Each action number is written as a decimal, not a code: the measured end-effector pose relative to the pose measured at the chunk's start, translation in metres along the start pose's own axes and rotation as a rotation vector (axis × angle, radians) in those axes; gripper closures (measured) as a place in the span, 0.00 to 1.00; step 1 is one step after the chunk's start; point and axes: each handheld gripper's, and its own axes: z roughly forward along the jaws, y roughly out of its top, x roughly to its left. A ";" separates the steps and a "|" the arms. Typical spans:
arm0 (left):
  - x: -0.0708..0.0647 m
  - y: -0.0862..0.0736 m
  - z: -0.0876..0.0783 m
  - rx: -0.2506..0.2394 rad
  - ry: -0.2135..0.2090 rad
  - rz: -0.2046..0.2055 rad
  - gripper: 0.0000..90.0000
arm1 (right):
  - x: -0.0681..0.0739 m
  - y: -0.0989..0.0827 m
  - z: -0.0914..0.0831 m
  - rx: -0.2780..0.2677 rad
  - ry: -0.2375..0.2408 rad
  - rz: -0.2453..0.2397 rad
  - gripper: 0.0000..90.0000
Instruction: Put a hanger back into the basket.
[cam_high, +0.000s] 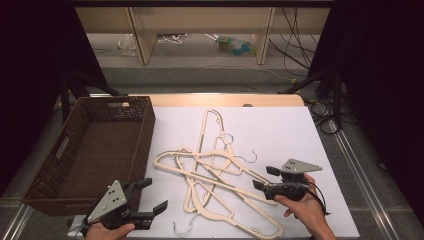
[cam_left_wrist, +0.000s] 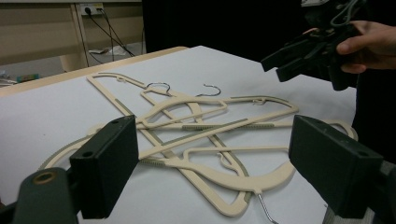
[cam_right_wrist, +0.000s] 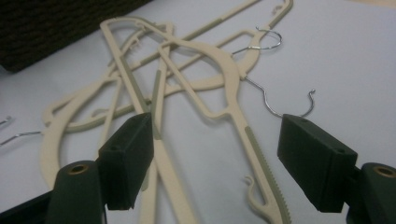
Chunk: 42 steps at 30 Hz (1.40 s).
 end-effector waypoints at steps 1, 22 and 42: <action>0.000 0.000 0.000 0.001 -0.001 0.001 0.18 | -0.003 0.002 0.004 0.014 -0.004 -0.008 0.31; -0.001 0.000 0.000 0.017 0.001 -0.006 0.18 | -0.036 0.023 0.069 0.300 0.035 -0.083 0.56; -0.007 0.000 0.014 0.048 -0.022 0.006 0.18 | -0.035 0.029 0.078 0.424 0.040 -0.200 0.72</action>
